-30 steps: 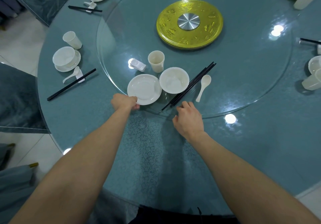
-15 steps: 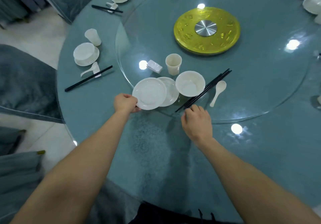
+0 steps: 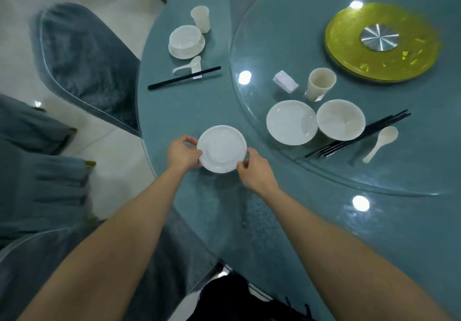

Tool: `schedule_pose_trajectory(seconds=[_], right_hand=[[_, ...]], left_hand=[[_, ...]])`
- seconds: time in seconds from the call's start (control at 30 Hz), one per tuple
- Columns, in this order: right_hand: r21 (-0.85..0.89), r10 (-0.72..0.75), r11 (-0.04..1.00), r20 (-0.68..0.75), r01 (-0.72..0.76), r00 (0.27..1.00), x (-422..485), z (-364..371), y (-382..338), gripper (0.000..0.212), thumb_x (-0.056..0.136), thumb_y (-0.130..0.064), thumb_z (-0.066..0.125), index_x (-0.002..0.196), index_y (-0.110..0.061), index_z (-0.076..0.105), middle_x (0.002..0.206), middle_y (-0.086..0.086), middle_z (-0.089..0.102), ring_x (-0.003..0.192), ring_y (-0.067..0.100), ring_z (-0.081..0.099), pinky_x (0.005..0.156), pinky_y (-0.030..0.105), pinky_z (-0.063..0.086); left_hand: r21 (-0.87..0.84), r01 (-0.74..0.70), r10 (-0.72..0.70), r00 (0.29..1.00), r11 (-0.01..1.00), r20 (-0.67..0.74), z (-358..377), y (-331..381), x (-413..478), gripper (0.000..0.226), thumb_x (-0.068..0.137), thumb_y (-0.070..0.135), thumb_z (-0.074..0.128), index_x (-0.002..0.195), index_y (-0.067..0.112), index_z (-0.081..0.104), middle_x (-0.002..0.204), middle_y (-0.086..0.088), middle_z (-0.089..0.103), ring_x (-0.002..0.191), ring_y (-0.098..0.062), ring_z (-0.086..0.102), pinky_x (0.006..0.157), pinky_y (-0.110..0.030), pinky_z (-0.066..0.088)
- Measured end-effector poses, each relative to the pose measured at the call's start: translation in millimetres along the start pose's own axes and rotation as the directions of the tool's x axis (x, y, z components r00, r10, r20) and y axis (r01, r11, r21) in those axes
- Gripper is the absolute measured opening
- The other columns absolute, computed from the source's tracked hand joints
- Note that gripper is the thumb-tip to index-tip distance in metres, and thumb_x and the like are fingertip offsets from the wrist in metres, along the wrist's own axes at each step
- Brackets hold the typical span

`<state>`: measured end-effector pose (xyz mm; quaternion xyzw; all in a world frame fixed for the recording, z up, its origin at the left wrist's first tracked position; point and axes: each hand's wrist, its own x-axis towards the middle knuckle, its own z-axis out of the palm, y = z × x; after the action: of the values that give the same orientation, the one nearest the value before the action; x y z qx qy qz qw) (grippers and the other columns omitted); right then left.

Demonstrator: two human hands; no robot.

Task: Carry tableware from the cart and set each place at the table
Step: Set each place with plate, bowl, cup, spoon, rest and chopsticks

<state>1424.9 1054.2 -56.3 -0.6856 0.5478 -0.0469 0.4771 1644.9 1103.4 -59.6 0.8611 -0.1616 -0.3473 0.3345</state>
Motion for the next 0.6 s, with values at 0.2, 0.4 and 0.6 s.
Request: schedule_pose_trajectory(seconds=[0.2,0.4,0.6], right_hand=[[-0.134,-0.015,0.991,0.027,0.019,1.0,7.2,11.5,-0.2,0.025,0.098,-0.024,0.056,0.118,-0.008,0.058,0.11,0.013,0.072,0.102,0.036,0.065,0.084,0.04,0.052],[-0.153,0.027,0.988,0.003,-0.026,1.0,6.4,-2.2,0.9,0.042,0.099,-0.034,0.055,0.133,-0.009,0.054,0.107,0.01,0.072,0.104,0.034,0.067,0.089,0.045,0.056],[-0.12,-0.058,0.992,-0.197,0.035,0.979,0.2,-61.8,5.5,0.038,0.102,-0.032,0.052,0.135,-0.016,0.06,0.115,0.008,0.074,0.109,0.032,0.066,0.093,0.042,0.054]], left_hand=[[0.167,-0.032,0.028,0.999,0.985,0.022,-2.7,-28.3,20.0,0.026,0.072,0.009,0.086,0.084,0.026,0.071,0.081,0.003,0.073,0.073,-0.027,0.076,0.07,-0.051,0.066],[0.35,-0.16,0.191,0.98,0.923,-0.054,-2.5,2.3,5.0,0.028,0.083,0.022,0.081,0.11,0.024,0.073,0.095,0.007,0.07,0.09,-0.02,0.069,0.088,-0.034,0.057],[0.287,-0.325,0.339,0.941,0.901,-0.002,40.6,72.4,-4.7,0.018,0.086,0.023,0.073,0.103,0.027,0.073,0.083,0.016,0.07,0.09,-0.019,0.072,0.088,-0.039,0.061]])
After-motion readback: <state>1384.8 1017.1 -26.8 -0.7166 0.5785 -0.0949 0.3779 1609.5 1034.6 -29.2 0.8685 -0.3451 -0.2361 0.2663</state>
